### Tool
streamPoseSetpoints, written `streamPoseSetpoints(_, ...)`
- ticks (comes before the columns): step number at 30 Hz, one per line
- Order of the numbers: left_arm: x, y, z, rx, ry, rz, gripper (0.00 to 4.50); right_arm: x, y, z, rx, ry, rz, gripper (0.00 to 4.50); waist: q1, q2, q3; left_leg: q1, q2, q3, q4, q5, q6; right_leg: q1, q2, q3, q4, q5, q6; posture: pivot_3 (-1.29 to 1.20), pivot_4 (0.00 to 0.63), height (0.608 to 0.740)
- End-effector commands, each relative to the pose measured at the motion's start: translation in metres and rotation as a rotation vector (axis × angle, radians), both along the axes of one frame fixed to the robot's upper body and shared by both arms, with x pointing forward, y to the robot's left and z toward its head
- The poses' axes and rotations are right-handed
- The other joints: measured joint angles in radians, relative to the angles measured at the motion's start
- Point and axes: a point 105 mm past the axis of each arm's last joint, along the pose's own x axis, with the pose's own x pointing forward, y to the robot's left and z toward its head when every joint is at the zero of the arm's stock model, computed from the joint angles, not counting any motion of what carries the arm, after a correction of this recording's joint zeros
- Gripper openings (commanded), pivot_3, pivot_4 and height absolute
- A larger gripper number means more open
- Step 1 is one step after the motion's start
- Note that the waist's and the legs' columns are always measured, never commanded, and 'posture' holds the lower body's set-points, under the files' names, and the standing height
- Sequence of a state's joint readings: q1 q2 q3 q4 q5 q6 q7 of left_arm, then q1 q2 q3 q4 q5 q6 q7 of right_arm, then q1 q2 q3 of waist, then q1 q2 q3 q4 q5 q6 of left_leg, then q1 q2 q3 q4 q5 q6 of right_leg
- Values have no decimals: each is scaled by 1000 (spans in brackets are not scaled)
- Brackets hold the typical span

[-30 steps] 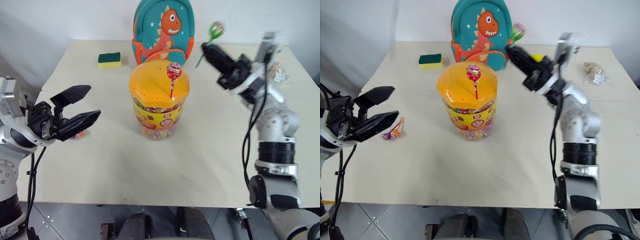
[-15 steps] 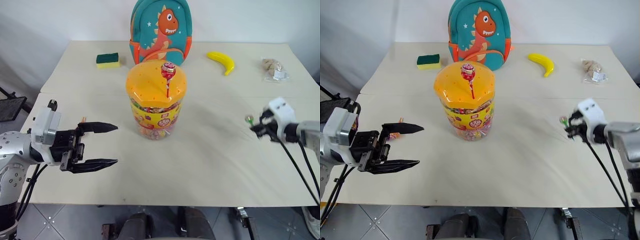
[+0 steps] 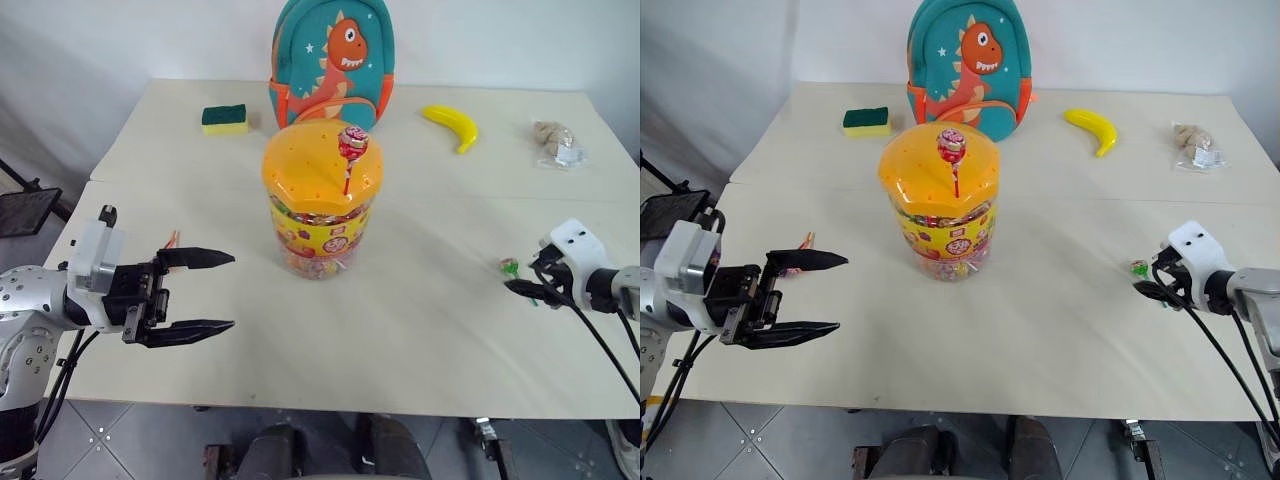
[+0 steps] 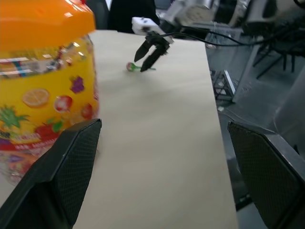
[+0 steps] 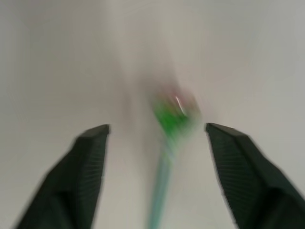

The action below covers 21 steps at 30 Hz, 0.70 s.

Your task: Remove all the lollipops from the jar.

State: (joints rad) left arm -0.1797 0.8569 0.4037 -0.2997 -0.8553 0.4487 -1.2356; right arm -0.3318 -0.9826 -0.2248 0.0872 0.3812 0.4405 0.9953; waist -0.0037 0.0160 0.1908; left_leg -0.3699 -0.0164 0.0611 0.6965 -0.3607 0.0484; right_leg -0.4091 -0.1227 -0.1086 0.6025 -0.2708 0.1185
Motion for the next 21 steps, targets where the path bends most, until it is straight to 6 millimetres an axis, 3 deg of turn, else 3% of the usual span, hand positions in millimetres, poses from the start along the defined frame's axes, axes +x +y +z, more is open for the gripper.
streamPoseSetpoints(1, 4, 16, 17, -122, -32, 87, 4500, -13, 40, 55, 136, -279, 265, 3490, 0, 0, 0, 1, 1, 1, 0, 0, 0, 0, 4, 0, 0, 0, 0, 0, 150, 740)
streamPoseSetpoints(3, 6, 23, 17, -155, -24, 123, 4500, -15, 58, 63, 198, -322, 341, 3490, 1, 0, 0, 1, 2, 1, 1, 0, -1, 0, 5, 1, 0, 0, 0, 0, 150, 740)
streamPoseSetpoints(5, 5, 34, 15, -215, -33, 170, 4500, -21, 103, 76, 278, -373, 500, 3490, 1, 0, 0, 0, 3, 0, 1, 0, -1, 0, 5, 2, 0, 0, 0, 0, 150, 740)
streamPoseSetpoints(9, 5, 46, 6, -240, -14, 232, 4500, -31, 158, 95, 364, -436, 688, 3490, -1, 0, 0, 0, 4, 0, 1, -1, -2, -1, 5, 3, 1, 0, -1, 0, 150, 740)
streamPoseSetpoints(14, 4, 49, 3, -236, -7, 258, 4500, -36, 196, 107, 375, -465, 799, 3490, 7, -1, 0, -2, 3, -4, 2, -1, -3, -1, 4, 4, 1, 0, -2, 0, 150, 740)
streamPoseSetpoints(17, 4, 49, 4, -240, -11, 263, 4500, -33, 212, 109, 379, -445, 810, 2894, 3, -1, 0, -2, 1, -6, 2, -2, -2, -1, -4, 3, 2, 0, -2, 0, 150, 740)
streamPoseSetpoints(21, 3, 47, 7, -241, -24, 257, 4500, -27, 218, 107, 389, -421, 787, 1608, -3, -1, 0, -2, 0, -6, 1, -1, -2, -1, -4, 1, 3, -1, -2, 0, 150, 740)
